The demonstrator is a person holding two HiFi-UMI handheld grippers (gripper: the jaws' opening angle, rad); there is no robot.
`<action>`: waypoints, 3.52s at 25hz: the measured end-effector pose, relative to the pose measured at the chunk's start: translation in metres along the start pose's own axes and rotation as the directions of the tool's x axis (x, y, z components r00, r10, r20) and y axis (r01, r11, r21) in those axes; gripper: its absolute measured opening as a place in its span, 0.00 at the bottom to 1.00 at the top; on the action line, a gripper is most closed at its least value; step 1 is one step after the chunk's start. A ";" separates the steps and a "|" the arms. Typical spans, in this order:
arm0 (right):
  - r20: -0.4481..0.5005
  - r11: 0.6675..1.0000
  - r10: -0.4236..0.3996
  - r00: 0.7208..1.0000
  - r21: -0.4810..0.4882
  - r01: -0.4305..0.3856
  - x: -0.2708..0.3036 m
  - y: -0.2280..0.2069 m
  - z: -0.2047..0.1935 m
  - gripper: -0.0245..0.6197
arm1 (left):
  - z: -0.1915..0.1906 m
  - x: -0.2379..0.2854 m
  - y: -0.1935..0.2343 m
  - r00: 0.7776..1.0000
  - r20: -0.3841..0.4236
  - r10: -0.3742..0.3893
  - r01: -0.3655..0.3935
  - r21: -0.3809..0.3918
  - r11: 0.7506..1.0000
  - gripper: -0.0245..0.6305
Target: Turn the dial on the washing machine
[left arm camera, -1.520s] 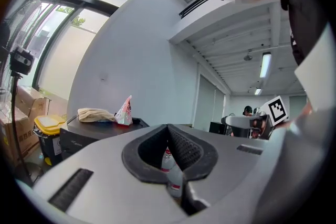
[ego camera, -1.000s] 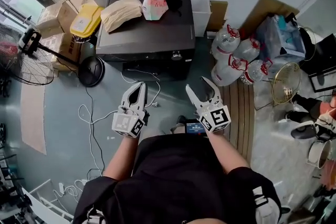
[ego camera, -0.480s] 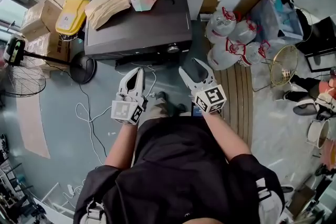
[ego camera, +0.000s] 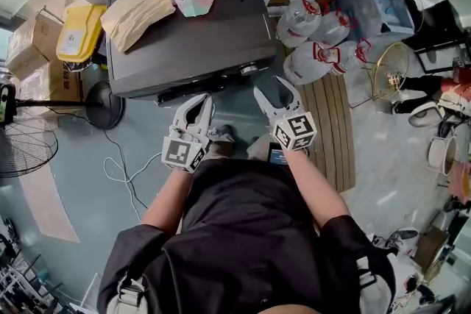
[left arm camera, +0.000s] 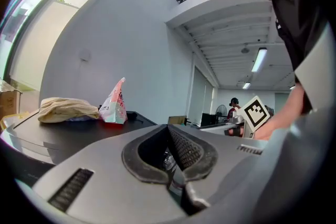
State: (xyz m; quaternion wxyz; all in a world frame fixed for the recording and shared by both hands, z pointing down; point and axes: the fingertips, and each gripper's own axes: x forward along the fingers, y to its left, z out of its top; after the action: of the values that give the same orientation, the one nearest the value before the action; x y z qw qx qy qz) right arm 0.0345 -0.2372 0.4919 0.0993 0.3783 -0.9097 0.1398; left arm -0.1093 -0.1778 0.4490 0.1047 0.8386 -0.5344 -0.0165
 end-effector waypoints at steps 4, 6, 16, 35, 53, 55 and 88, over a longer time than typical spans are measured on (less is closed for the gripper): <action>-0.046 0.999 -0.034 0.998 0.039 0.035 0.026 -0.005 -0.020 0.43 | -0.015 0.010 0.010 0.998 -0.035 -0.047 0.046 -0.017 0.999 0.03; -0.066 0.998 -0.044 0.997 0.050 0.047 0.037 -0.010 -0.030 0.45 | -0.020 0.013 0.013 0.997 -0.048 -0.055 0.054 -0.031 0.998 0.03; -0.125 0.982 -0.127 0.984 0.123 0.143 0.079 -0.044 -0.072 0.50 | -0.034 0.015 0.025 0.994 -0.091 -0.065 0.064 -0.011 0.998 0.03; -0.209 0.954 -0.095 0.973 0.261 0.149 0.104 -0.045 -0.117 0.50 | -0.035 0.010 0.028 0.991 -0.114 -0.070 0.070 -0.008 0.998 0.03; -0.229 0.922 -0.056 0.972 0.363 0.138 0.107 -0.045 -0.119 0.47 | -0.041 0.006 0.029 0.987 -0.145 -0.072 0.075 0.011 0.997 0.03; -0.223 0.908 -0.045 0.974 0.398 0.133 0.106 -0.045 -0.118 0.47 | -0.046 0.004 0.029 0.984 -0.160 -0.071 0.074 0.011 0.997 0.03; -0.069 0.575 0.084 0.994 0.818 0.008 0.107 -0.043 -0.116 0.46 | -0.050 0.002 0.027 0.983 -0.169 -0.073 0.072 -0.007 0.997 0.03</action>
State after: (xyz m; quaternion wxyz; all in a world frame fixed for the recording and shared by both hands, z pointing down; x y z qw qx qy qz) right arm 0.0002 -0.2985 0.6397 -0.0438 0.3542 -0.7448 0.5638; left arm -0.1251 -0.1825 0.5036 0.1494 0.8558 -0.4927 0.0508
